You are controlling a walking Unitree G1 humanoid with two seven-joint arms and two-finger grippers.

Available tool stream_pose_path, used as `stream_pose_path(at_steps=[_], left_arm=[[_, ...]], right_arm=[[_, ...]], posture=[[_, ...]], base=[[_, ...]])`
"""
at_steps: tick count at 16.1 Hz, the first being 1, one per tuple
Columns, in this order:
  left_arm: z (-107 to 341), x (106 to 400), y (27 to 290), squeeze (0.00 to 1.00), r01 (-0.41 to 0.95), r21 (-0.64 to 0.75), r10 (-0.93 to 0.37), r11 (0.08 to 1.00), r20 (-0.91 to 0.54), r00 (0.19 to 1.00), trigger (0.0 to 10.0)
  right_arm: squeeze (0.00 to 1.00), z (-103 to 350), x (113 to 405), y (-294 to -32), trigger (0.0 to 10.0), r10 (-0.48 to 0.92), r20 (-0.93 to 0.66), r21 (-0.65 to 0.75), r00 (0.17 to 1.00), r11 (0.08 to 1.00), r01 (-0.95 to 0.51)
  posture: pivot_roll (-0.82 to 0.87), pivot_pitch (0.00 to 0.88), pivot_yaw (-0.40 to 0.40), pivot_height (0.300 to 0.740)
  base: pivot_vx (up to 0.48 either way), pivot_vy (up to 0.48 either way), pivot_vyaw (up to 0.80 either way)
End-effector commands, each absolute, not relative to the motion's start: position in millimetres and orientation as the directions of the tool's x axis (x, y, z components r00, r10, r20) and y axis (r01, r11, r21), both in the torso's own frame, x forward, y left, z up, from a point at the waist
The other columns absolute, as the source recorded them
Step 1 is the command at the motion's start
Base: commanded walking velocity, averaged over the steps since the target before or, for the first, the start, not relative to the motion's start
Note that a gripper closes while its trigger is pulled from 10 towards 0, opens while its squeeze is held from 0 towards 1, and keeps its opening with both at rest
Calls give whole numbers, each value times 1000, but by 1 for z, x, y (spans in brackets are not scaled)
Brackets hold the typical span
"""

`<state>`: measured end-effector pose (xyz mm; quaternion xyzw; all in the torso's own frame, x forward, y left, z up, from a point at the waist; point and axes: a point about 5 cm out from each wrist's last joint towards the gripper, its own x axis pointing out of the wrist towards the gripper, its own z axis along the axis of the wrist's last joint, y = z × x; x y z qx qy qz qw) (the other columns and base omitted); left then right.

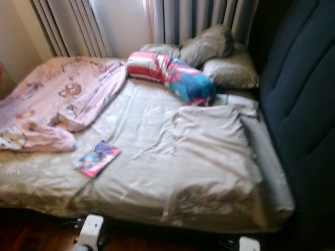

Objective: Clean up the room

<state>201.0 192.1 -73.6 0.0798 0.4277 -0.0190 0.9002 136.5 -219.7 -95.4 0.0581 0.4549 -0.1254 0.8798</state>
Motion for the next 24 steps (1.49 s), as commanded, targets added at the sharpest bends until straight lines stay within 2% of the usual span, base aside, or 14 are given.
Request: stream_pose_path(at_steps=[1,12,20,24], left_arm=[[-76,195,200,0,104,146,52,984,-789,612,10000],[-76,196,198,0,95,142,54,985,-787,615,10000],[-73,201,196,0,71,134,56,988,-755,653,10000],[-73,200,195,0,68,131,57,989,-763,644,10000]], right_arm=[[0,-99,132,-212,10000,-151,-828,5,541,961,275],[0,-98,133,-215,10000,-161,-824,-1,543,959,283],[0,-95,137,-217,10000,-179,-803,9,569,950,312],[0,-96,137,-218,10000,-172,-811,8,559,953,304]], posture=[[15,0,30,740],[15,9,21,740],[15,23,11,740],[13,25,3,740]], base=[[0,-292,0],[0,-60,0],[0,0,0],[0,0,-800]])
